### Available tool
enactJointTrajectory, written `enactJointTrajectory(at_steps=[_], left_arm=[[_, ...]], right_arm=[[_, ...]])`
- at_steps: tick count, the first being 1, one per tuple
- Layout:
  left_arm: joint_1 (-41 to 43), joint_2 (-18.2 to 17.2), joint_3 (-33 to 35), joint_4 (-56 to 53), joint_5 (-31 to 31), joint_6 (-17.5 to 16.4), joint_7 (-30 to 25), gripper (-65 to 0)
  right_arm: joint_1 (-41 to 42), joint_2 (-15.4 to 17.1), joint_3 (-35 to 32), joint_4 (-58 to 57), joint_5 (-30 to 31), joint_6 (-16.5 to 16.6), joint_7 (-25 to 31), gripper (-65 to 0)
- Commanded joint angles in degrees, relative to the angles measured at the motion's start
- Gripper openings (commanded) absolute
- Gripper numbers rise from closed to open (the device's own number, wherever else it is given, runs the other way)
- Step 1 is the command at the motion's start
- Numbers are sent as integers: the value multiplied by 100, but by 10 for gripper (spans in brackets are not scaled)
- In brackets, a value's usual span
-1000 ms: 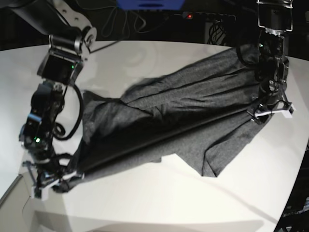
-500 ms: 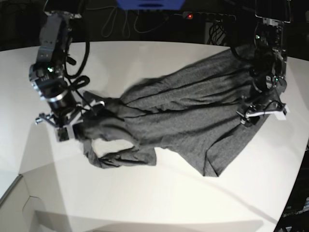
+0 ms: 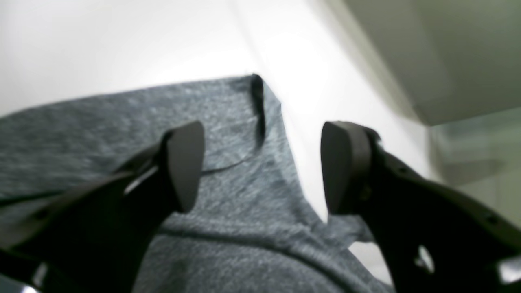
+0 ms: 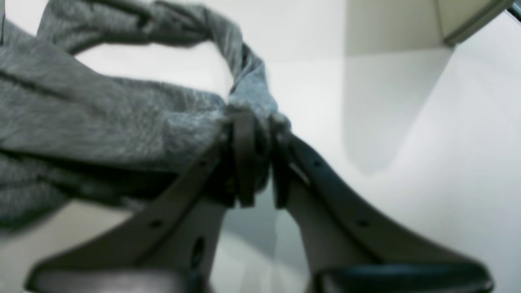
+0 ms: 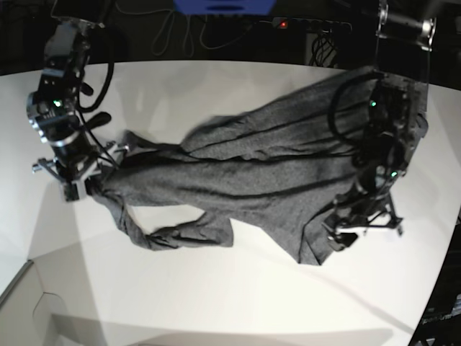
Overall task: Layout the t-shirt on the table in an organized manner, then fold the t-shirt properly
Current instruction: 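Drag the shirt edge with the right gripper away from the left gripper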
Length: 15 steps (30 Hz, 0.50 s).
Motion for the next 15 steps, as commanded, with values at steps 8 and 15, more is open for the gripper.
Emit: enactJointTrajectory(at_steps=[8, 15], left_arm=[[-917, 271, 289, -2304, -21, -24, -92, -213], [-583, -28, 271, -2409, -21, -24, -101, -213]], right_arm=[[-339, 28, 408, 585, 10, 7, 105, -462], [285, 46, 356, 620, 19, 7, 61, -394]])
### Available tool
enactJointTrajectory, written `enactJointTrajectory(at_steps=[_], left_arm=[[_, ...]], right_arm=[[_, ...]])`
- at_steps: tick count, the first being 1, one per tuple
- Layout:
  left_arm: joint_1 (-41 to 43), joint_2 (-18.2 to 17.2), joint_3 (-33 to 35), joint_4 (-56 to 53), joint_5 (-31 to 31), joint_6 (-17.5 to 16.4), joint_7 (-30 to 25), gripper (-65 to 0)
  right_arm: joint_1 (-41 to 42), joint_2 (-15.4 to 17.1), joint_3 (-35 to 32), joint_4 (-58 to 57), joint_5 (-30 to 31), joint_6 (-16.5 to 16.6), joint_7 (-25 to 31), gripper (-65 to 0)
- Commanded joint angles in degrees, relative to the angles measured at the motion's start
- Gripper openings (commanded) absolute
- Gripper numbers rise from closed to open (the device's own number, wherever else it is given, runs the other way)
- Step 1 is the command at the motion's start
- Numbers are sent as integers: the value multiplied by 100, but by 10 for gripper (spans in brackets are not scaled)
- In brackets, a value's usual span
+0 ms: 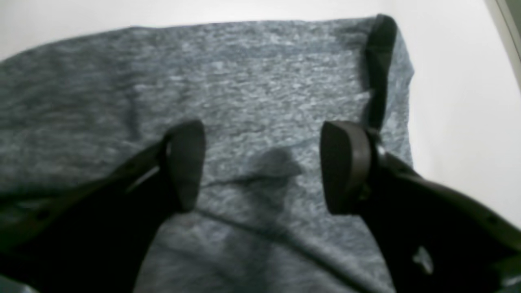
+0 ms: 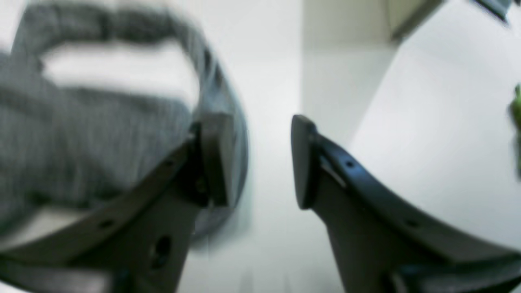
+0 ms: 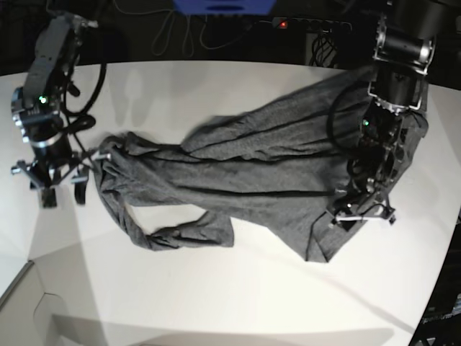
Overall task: Layout the t-shirt on the table in an organized manner, then fold the t-shirt properly
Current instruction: 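Drag the shirt edge with the right gripper away from the left gripper, then carry the gathered fabric with the right gripper across the shirt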
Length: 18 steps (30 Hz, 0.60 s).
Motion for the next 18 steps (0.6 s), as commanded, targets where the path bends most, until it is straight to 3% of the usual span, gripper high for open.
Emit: enactJointTrajectory(at_steps=[1, 5, 13, 18], left_arm=[[45, -106, -24, -16, -30, 169, 164, -213], [265, -265, -33, 72, -65, 169, 155, -213], [766, -300, -631, 969, -39, 169, 208, -213], [775, -317, -657, 1004, -39, 169, 208, -213]], right_arm=[[194, 39, -154, -5, 52, 11, 155, -387], [757, 180, -866, -551, 52, 11, 146, -374], [2243, 531, -2862, -3030, 43, 11, 207, -335], [3315, 549, -3935, -4392, 43, 20, 278, -328]])
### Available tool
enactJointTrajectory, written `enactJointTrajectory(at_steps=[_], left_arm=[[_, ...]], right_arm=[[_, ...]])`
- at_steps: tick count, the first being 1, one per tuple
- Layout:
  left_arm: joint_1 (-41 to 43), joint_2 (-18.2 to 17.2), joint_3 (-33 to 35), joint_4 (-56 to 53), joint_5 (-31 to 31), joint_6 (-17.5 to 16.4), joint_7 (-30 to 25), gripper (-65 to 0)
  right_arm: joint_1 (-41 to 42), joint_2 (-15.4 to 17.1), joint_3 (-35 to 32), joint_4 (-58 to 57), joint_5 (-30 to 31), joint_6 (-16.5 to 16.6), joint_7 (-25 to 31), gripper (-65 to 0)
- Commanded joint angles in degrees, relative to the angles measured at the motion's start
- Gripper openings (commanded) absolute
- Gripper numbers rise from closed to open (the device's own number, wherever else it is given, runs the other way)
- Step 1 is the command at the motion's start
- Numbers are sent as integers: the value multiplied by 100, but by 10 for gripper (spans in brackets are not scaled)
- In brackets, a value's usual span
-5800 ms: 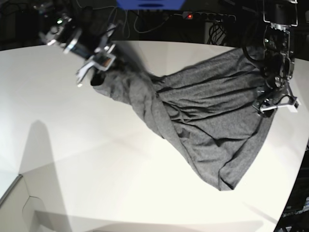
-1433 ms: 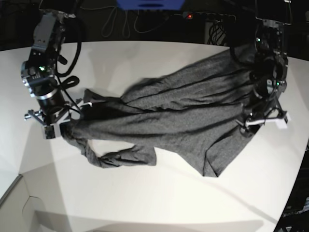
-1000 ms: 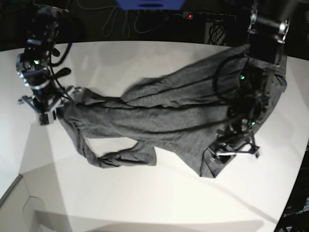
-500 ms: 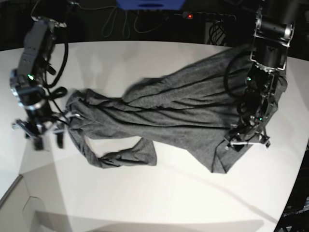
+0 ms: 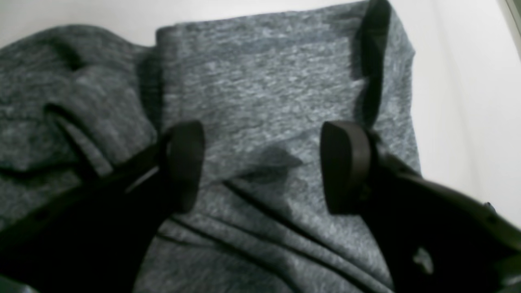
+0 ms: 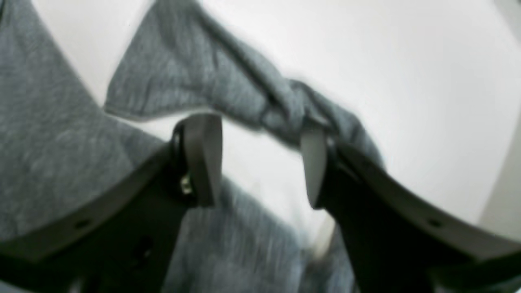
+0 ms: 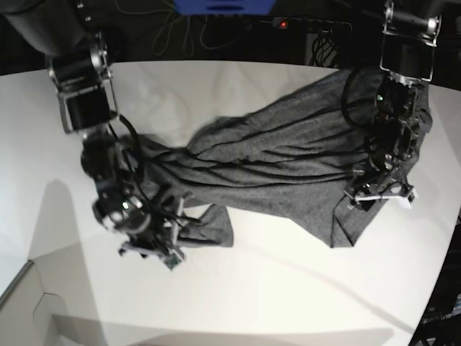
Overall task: Layout the t-shirt on the table in an organized manner, then fold the t-shirt properly
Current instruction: 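Carry the gathered fabric with the right gripper across the shirt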
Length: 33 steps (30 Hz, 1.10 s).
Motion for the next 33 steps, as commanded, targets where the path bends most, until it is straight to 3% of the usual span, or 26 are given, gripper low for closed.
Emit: enactJointTrajectory(at_steps=[1, 5, 12, 17, 22, 24, 29, 33], left_arm=[[-76, -66, -30, 45, -50, 68, 33, -213], [-93, -66, -30, 45, -50, 68, 33, -213], [-111, -66, -30, 80, -50, 68, 33, -214], [-93, -66, -30, 62, -50, 68, 33, -214], [-93, -66, -30, 45, -50, 68, 42, -214], [-93, -66, -30, 45, -50, 68, 42, -214], [-93, -66, -3, 27, -41, 68, 42, -214], [-111, -57, 5, 27, -41, 68, 42, -214]], right_arm=[[328, -4, -121, -134, 21, 2, 222, -326], [935, -224, -658, -1241, 21, 2, 925, -324], [1664, -620, -728, -3439, 21, -15, 2252, -324], [1691, -646, -728, -3888, 21, -24, 3035, -324], [1682, -646, -719, -4046, 21, -24, 3263, -334], [1656, -646, -719, -4046, 21, -24, 3263, -381], [1664, -655, -710, -4028, 39, -24, 3272, -650], [1673, -620, -710, -3430, 47, -24, 3255, -650]])
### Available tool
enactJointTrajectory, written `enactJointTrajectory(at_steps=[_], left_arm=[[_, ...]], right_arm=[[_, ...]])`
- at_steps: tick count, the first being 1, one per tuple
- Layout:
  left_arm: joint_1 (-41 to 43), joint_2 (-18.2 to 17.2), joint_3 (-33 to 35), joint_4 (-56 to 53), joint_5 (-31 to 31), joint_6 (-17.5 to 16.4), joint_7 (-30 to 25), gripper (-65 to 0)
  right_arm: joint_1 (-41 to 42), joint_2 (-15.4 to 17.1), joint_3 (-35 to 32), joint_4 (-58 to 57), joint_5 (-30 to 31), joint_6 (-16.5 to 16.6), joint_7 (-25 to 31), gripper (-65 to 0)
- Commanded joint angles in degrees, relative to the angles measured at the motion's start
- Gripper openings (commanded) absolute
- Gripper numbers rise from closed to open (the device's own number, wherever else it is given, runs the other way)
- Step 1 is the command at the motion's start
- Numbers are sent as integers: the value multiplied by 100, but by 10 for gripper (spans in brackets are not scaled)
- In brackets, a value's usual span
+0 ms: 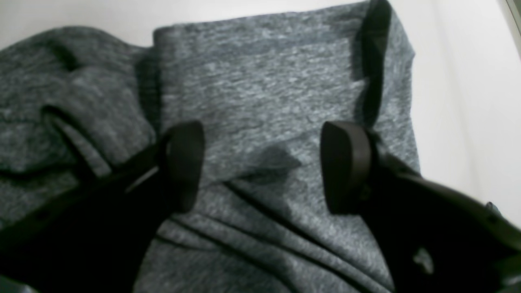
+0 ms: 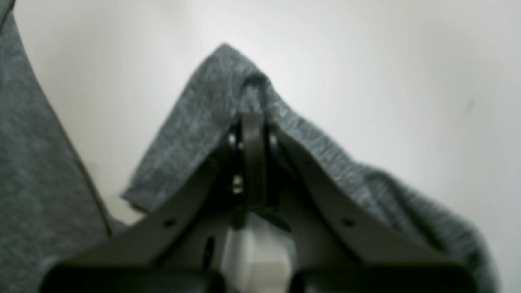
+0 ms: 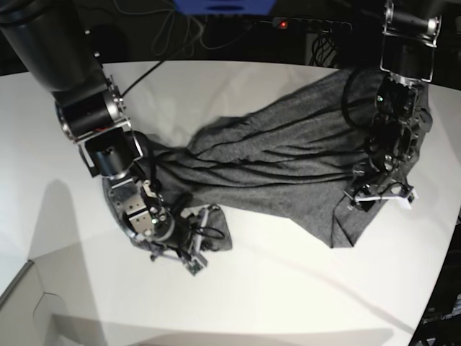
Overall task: Layout the t-shirt on the table in an organized manner, then fold the t-shirt properly
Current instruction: 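Carry the gathered fabric with the right gripper across the shirt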
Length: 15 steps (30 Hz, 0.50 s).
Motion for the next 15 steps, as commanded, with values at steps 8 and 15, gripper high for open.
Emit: enactJointTrajectory(at_steps=[8, 15], left_arm=[[-49, -66, -30, 62, -45, 64, 20, -214], [-49, -48, -39, 44, -45, 64, 20, -214]], right_arm=[[17, -74, 1376, 2447, 102, -20, -575, -650], [-967, -768, 2114, 4557, 67, -20, -1630, -650]])
